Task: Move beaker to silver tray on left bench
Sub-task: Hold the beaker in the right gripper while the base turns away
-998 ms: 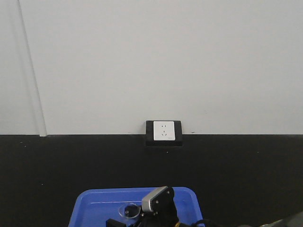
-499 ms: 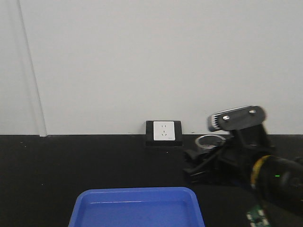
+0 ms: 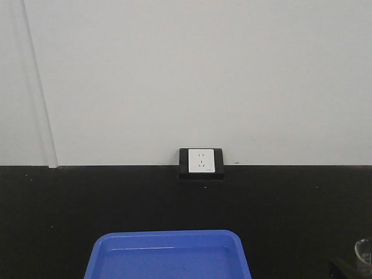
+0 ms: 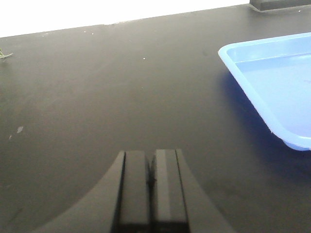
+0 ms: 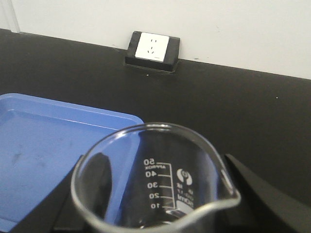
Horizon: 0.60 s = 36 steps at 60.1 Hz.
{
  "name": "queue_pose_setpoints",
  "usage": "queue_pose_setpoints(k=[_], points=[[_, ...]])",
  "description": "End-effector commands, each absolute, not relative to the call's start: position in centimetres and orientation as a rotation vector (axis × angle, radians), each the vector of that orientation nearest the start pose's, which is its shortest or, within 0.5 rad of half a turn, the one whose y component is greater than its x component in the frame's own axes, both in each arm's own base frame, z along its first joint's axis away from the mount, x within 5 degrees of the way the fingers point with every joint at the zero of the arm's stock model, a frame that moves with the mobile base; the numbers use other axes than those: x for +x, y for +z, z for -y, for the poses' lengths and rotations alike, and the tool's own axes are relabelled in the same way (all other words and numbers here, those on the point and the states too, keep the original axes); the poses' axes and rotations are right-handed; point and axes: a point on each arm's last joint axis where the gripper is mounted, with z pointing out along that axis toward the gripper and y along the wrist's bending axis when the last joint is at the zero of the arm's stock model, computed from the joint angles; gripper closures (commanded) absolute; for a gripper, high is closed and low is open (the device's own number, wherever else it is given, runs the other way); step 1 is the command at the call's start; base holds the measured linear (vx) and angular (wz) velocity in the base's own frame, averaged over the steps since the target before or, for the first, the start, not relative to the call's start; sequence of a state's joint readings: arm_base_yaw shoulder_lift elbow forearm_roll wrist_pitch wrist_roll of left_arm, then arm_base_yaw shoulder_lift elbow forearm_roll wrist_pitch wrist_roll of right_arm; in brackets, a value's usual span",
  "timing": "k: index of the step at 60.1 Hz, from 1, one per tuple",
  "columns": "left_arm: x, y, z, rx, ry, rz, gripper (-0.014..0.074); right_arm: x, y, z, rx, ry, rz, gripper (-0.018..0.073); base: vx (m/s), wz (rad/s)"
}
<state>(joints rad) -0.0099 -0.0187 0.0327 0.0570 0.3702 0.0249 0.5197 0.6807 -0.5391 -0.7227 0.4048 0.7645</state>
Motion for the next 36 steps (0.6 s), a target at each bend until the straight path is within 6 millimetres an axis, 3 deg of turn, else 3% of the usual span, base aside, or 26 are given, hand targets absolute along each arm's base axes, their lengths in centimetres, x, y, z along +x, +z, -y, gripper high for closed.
queue_pose_setpoints(k=[1,36], points=[[5.42,17.02,-0.06,0.071,0.056,-1.804,0.0595,12.67,31.92,-4.78,-0.275,0.175,-1.817,0.0571,0.00,0.00],[5.42,17.02,-0.06,0.071,0.056,-1.804,0.0595,12.50,31.73,-4.69,-0.275,0.175,-1.817,0.0571,0.00,0.00]])
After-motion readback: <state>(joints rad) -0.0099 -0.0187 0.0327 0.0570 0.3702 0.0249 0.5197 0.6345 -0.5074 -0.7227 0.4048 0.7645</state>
